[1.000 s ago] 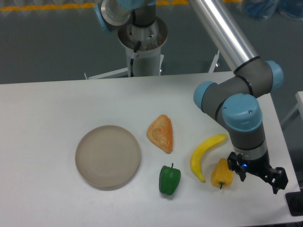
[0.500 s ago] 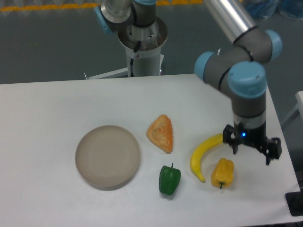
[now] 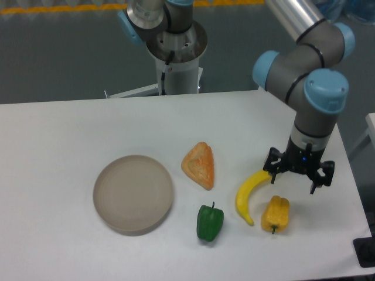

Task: Pick up the yellow pepper from the table
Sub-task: 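Lower the open gripper around the yellow pepper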

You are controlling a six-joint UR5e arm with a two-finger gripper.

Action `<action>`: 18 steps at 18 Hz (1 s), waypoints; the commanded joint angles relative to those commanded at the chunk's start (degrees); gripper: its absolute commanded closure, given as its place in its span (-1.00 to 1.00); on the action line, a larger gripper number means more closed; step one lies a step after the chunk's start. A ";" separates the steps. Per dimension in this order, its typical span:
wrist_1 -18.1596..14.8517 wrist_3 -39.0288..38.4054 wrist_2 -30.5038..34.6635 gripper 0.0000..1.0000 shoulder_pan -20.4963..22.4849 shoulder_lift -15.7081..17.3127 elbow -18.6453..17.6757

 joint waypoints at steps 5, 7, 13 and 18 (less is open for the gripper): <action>3.42 -1.23 0.00 -1.00 -0.70 -2.29 -0.18; 4.92 -2.02 0.26 -1.00 -1.05 -3.08 -0.52; 8.52 -1.67 0.62 -1.00 -1.93 -4.31 -1.93; 9.14 -1.49 4.56 -1.00 -2.72 -5.10 -2.46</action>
